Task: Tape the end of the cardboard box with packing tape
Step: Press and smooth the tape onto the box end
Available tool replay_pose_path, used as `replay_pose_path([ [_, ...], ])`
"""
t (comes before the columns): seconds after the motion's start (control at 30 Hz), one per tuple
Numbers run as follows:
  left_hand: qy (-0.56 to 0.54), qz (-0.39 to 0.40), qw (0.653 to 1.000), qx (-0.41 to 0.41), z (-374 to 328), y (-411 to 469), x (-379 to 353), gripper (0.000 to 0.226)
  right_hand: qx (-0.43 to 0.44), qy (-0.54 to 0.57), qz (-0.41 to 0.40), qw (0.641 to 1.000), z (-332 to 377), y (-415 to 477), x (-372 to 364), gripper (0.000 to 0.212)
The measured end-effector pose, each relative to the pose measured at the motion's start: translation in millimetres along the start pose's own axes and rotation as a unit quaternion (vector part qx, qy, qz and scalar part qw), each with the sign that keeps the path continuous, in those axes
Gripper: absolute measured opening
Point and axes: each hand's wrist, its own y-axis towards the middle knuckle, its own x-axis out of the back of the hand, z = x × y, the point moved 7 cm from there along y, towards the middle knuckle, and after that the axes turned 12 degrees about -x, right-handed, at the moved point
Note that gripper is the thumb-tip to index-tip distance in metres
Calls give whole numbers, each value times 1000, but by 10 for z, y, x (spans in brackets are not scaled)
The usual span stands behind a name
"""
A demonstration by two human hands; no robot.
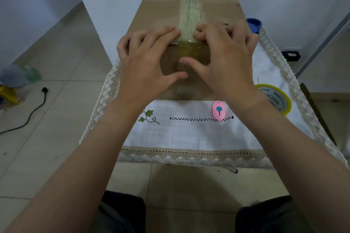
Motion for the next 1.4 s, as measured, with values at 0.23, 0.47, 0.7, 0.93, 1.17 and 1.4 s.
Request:
replay_pose_path([
  [0.23,-27,-130,983,124,-52,142,43,35,-36,67,-64,995,-98,103,149,37],
  [0.47,-23,-145,984,105,11,118,-13,41,-28,86,-53,994,-130,96,112,34],
  [0.7,1,-107,993,54,16,76,-48,60,11,26,-19,999,-128,25,65,47],
  [0.93,50,-53,997,30,27,15,-94,84,43,-12,-14,999,-150,-131,-6,73],
  [1.17,9,-17,1000,12,94,45,-37,84,42,26,-34,998,-178,-74,37,62],
  [1.4,-63,-111,985,113,103,148,6,39,-25,112,-94,989,-203,24,161,35],
])
